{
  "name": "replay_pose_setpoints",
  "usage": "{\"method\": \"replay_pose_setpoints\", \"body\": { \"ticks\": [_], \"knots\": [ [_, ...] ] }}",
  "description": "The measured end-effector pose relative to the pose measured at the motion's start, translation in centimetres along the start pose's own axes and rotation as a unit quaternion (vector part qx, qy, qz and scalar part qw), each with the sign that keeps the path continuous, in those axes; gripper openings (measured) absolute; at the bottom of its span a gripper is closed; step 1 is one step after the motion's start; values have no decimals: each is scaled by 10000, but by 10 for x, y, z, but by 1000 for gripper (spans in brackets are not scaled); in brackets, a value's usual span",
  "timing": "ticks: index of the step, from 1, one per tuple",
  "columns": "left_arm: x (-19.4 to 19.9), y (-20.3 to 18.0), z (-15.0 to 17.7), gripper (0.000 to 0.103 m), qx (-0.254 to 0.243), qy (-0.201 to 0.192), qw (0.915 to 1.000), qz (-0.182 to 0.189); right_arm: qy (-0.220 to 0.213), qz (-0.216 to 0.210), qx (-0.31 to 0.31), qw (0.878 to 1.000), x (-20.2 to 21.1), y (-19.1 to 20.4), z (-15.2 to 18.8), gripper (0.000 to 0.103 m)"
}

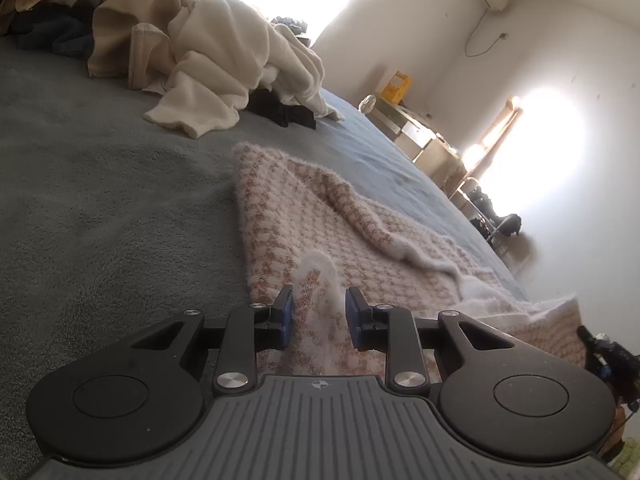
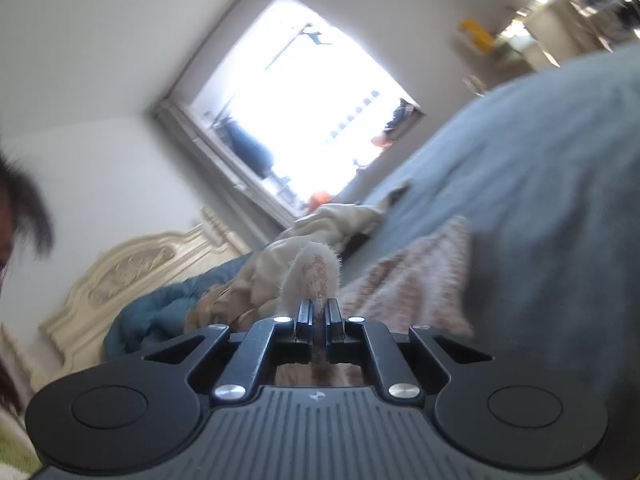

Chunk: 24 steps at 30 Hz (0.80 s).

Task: Fold clothes

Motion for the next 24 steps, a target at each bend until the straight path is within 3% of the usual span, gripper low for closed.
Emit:
{"method": "replay_pose_setpoints", "body": {
  "ticks": [4,5,7,9,11,15,18,21,24],
  "knots": [
    [-3,2,-1,26,81,73,9999,23,75,737,-927,9929,-4,-48,12,12],
    [-2,2,-1,26,105,74,9999,46,-29,881,-923,9918,-1,-50,9,13],
    [-2,2,-1,26,150,80,9998,92,-253,1160,-890,9889,5,-52,0,29],
    [-1,2,-1,27,137,73,9999,68,-620,1334,-609,9872,13,-42,-13,36],
    [0,1,-1,27,132,49,9999,60,-604,1256,-262,9899,6,-21,-22,37],
    [5,-1,0,36,201,31,9996,206,16,741,636,9952,-37,41,-19,49],
    [5,-3,3,40,257,116,9991,329,683,239,1357,9881,-78,90,-1,63],
    [3,-5,4,40,204,143,9990,381,1403,36,1977,9702,-120,123,18,69],
    [5,-9,2,40,78,62,9992,389,2028,335,2384,9492,-155,133,25,70]
  ]
}}
Point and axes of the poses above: each gripper's, at about its wrist camera, not at the fingertips, and x roughly against the way its jaws point, y to its left, z to its underside, the point moved 5 cm from there along -x, roughly the way its jaws point, and after that the axes turned 5 degrees about x, right-handed, at the moved point
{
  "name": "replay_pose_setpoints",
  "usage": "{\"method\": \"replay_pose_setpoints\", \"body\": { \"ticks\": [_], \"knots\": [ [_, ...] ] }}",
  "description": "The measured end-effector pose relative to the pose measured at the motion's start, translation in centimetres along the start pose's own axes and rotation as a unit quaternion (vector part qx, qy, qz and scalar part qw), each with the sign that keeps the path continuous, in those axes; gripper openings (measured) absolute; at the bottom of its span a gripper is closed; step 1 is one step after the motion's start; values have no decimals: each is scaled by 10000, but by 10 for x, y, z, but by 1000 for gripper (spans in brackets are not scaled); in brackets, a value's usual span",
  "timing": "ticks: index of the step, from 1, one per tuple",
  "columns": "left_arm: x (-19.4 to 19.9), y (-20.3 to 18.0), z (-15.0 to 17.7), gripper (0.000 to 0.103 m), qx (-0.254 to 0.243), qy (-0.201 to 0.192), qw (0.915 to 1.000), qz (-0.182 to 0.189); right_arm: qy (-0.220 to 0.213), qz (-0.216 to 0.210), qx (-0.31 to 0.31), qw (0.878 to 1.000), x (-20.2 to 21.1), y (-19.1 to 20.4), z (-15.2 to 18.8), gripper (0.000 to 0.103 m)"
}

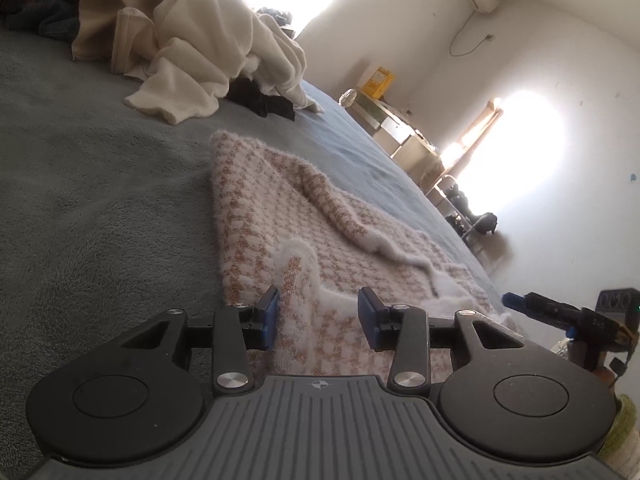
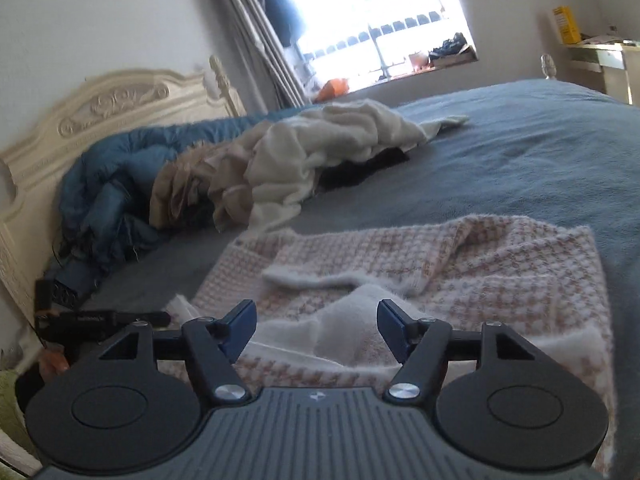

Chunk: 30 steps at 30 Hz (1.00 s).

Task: Fold clothes

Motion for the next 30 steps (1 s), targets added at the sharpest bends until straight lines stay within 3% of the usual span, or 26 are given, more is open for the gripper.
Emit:
{"method": "replay_pose_setpoints", "body": {
  "ticks": [3,8,11,14,19,22,26,28,30],
  "knots": [
    [9,-4,-3,40,-124,-189,9997,16,438,50,-78,9990,-9,0,-7,70],
    [18,-8,-6,41,-315,-272,9991,33,882,-402,-269,9949,-27,0,-14,67],
    [16,-26,-5,43,-938,-204,9954,-40,1126,-579,-268,9916,-36,1,-13,67],
    [7,-54,1,55,-1839,-66,9828,135,1320,-776,2,9882,-43,9,-11,67],
    [-27,-93,17,58,-2969,327,9531,489,1727,-1192,639,9756,-54,25,-1,67],
    [-41,-106,21,59,-3312,402,9405,640,1797,-1283,856,9715,-52,26,3,67],
    [-60,-111,22,69,-3383,810,9323,989,1797,-1407,1041,9680,-50,26,10,66],
    [-74,-113,26,69,-3560,1056,9229,1015,1729,-1386,1287,9666,-51,29,13,40],
    [-88,-113,30,69,-3733,1308,9128,1018,1605,-1535,1397,9650,-47,30,12,29]
  ]
}}
Point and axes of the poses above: each gripper's, at about its wrist camera, not at the fingertips, and x roughly against the way its jaws point, y to its left, z to its underside, the point moved 5 cm from there along -x, roughly the way its jaws point, and after that the axes turned 5 degrees about x, right-handed, at the moved point
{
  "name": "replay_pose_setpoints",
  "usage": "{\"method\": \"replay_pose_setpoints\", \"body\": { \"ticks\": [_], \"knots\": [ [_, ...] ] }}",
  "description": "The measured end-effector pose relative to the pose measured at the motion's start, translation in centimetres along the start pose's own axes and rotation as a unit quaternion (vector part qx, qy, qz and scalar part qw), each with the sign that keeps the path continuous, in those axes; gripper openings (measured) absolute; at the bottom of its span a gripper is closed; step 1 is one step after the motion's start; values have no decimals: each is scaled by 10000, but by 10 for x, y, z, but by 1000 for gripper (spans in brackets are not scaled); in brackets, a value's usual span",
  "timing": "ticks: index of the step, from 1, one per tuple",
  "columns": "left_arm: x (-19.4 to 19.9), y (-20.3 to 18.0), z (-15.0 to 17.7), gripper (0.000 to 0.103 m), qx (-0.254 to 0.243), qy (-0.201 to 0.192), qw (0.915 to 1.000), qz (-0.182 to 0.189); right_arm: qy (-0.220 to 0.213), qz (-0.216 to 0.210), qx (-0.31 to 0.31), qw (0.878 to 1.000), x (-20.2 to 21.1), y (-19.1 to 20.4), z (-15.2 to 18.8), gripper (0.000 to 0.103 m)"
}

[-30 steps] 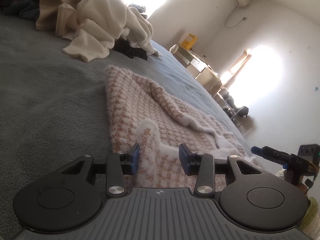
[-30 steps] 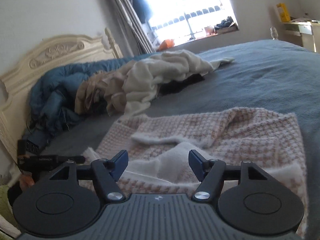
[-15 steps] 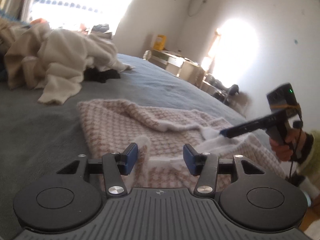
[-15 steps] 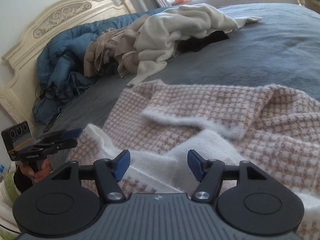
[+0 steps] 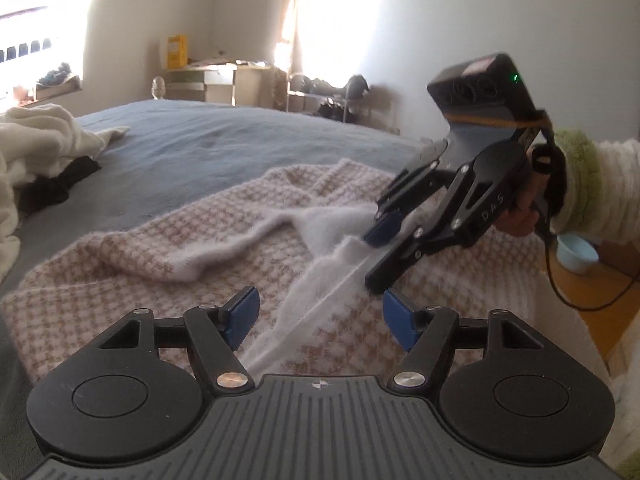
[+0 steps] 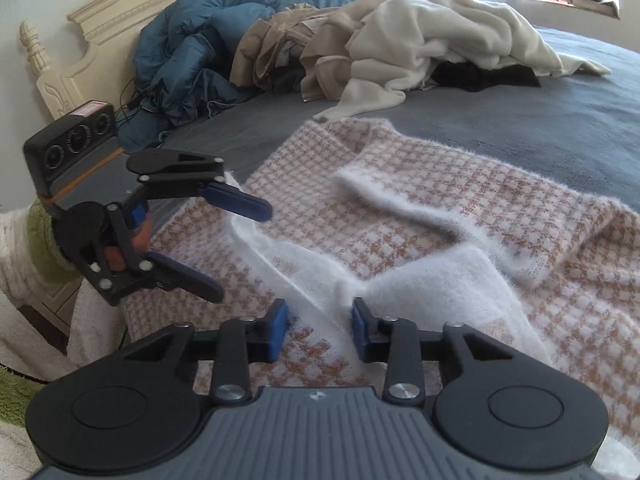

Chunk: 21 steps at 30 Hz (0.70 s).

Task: Fold clothes

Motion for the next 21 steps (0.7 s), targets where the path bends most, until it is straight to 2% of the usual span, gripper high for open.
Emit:
{"method": "replay_pose_setpoints", "body": {
  "ticks": [1,6,8,12,14,15,16,18,19,21],
  "knots": [
    [-6,0,-1,69,-60,93,9999,73,-67,-85,50,9999,3,1,-1,25],
    [-26,2,-10,67,-75,373,9973,629,-237,-373,73,9990,11,2,-2,23],
    [-30,1,-13,53,-81,407,9958,810,-352,-456,-25,9983,14,-1,-2,23],
    [-33,-7,-11,41,-327,414,9953,816,-532,-546,-227,9968,22,-7,-4,24],
    [-35,-9,-10,30,-315,405,9953,819,-546,-525,-214,9969,27,-8,-8,29],
    [-36,-10,-9,25,-309,401,9953,820,-560,-460,-230,9971,30,-10,-10,35],
    [-36,-12,-9,21,-323,383,9955,807,-589,-314,-254,9974,34,-17,-12,50],
    [-32,-16,-11,14,-369,284,9960,763,-648,-21,-301,9974,42,-30,-17,67],
    [-30,-18,-12,12,-391,229,9962,740,-649,128,-350,9972,45,-37,-19,69],
    [-19,-28,-18,10,-526,39,9961,714,-387,447,-680,9959,42,-64,-19,69]
  ]
}}
Point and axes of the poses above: each gripper's, at about its wrist camera, not at the fingertips, and x roughly against the way its jaws point, y to its left, z to its underside, the point moved 5 cm from there along -x, roughly the way its jaws point, and after that the axes turned 5 degrees about x, right-handed, at the moved point
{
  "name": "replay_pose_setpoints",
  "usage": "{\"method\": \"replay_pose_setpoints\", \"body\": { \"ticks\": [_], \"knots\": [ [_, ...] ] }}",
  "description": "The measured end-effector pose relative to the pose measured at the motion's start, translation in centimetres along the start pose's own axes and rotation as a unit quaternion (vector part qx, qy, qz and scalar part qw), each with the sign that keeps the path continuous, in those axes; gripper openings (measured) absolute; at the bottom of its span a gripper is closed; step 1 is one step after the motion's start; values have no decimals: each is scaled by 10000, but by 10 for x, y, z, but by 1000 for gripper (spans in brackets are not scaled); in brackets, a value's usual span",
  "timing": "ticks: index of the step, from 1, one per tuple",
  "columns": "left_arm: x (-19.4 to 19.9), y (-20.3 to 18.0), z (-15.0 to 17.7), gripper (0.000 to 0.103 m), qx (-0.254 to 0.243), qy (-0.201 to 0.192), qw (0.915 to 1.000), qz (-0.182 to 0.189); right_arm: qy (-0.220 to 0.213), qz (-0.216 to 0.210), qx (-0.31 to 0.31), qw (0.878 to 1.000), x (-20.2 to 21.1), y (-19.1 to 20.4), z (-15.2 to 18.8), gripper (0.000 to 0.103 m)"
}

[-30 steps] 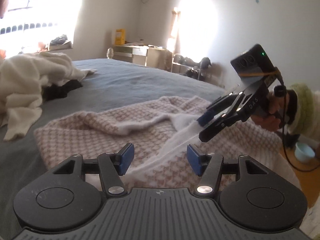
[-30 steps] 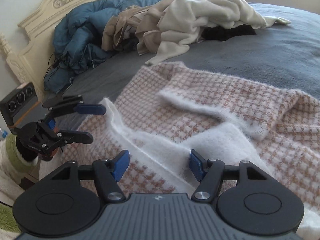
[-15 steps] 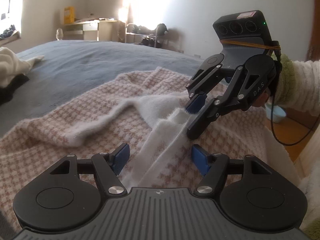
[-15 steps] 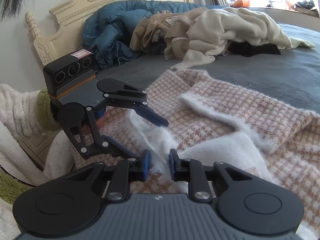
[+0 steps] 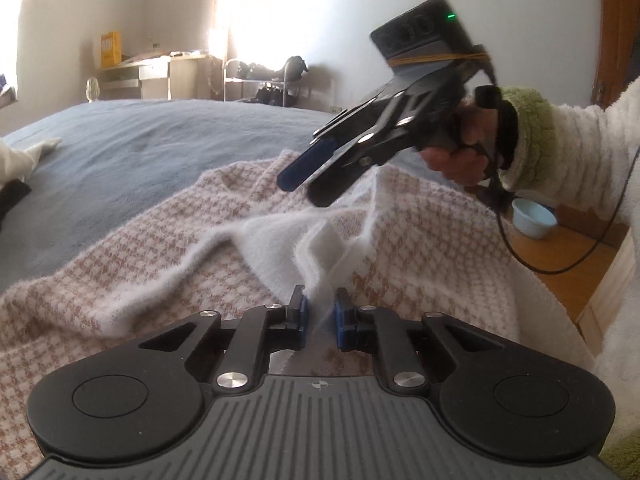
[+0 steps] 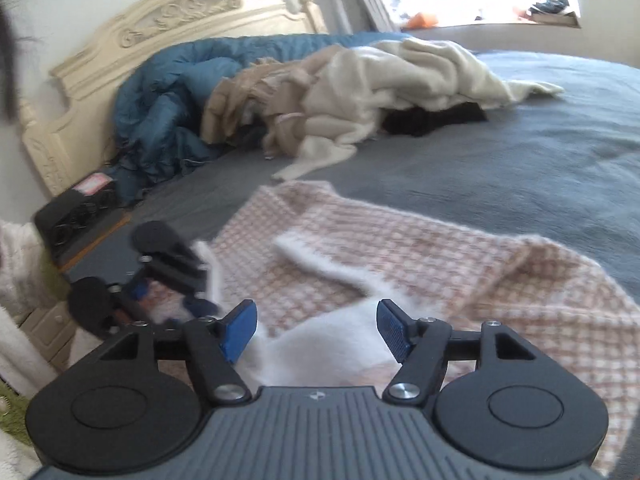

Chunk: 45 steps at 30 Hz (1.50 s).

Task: Fold clothes

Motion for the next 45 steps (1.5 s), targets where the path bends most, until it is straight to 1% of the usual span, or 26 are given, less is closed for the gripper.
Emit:
{"method": "replay_pose_setpoints", "body": {
  "ticks": [1,2,3,5,6,7,8,10,12,13,18,21,24,29,31,32,33,35,36,38,40,41,42,43,44,45],
  "knots": [
    [5,-6,-4,10,-85,-98,9999,-17,127,147,-166,9997,-3,-13,-2,69],
    [12,-13,-7,10,-168,-204,9997,-3,253,148,-393,9988,-6,-23,-1,69],
    [20,-22,-10,10,-254,-297,9992,31,375,63,-616,9974,-11,-33,1,69],
    [34,-40,-16,10,-431,-460,9980,105,549,-138,-944,9939,-18,-45,4,65],
    [40,-49,-18,10,-542,-521,9971,112,600,-244,-1003,9928,-21,-46,5,61],
    [45,-59,-19,10,-667,-570,9961,103,648,-350,-1040,9918,-23,-46,6,52],
    [50,-67,-19,10,-775,-587,9952,100,685,-451,-974,9919,-23,-41,6,47],
    [55,-83,-16,10,-951,-612,9935,96,756,-649,-831,9915,-23,-29,6,34],
    [60,-94,-14,10,-1066,-651,9921,65,784,-800,-562,9921,-18,-10,5,24],
    [62,-98,-12,10,-1092,-662,9918,74,789,-901,-408,9920,-14,3,4,23],
    [72,-107,-11,10,-1080,-765,9912,54,959,-1418,432,9843,10,75,-1,22],
    [78,-115,-7,10,-1103,-820,9905,35,1346,-1630,1050,9718,19,121,3,22],
    [79,-123,-2,10,-1164,-807,9899,40,1837,-1651,1448,9581,16,152,18,22],
    [69,-116,3,10,-1068,-681,9919,-5,2177,-1647,1619,9483,13,171,35,23],
    [69,-114,3,10,-906,-647,9938,36,2197,-1716,1505,9485,14,171,39,24],
    [70,-113,3,10,-861,-638,9942,51,2151,-1658,1466,9512,15,169,40,24],
    [68,-111,3,10,-851,-639,9943,28,2105,-1600,1427,9538,16,167,41,27],
    [63,-105,1,10,-778,-640,9949,-69,1994,-1463,1340,9596,18,161,42,40],
    [59,-99,0,10,-666,-631,9957,-132,1845,-1286,1250,9663,22,151,40,53],
    [49,-84,-4,10,-370,-604,9972,-260,1534,-936,1043,9782,30,129,35,59],
    [35,-60,-9,11,79,-553,9977,-391,1120,-645,567,9900,44,97,28,67],
    [26,-47,-9,11,324,-439,9973,-488,899,-484,312,9943,51,80,25,70],
    [15,-33,-8,16,579,-276,9961,-603,625,-250,-15,9977,59,61,24,74],
    [5,-20,-6,24,834,-111,9939,-717,350,-15,-342,9988,67,41,23,80],
    [3,-7,-5,35,1144,-74,9906,-751,75,216,-681,9974,74,21,23,83],
    [6,5,-4,40,1484,-108,9861,-740,-185,421,-1068,9932,81,1,25,86]
  ]
}}
Point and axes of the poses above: each gripper's, at about its wrist camera, not at the fingertips, and x roughly against the way its jaws point, y to its left, z to its underside, the point moved 5 cm from there along -x, roughly the way its jaws point, and after that the axes turned 5 degrees about x, right-handed, at the moved point
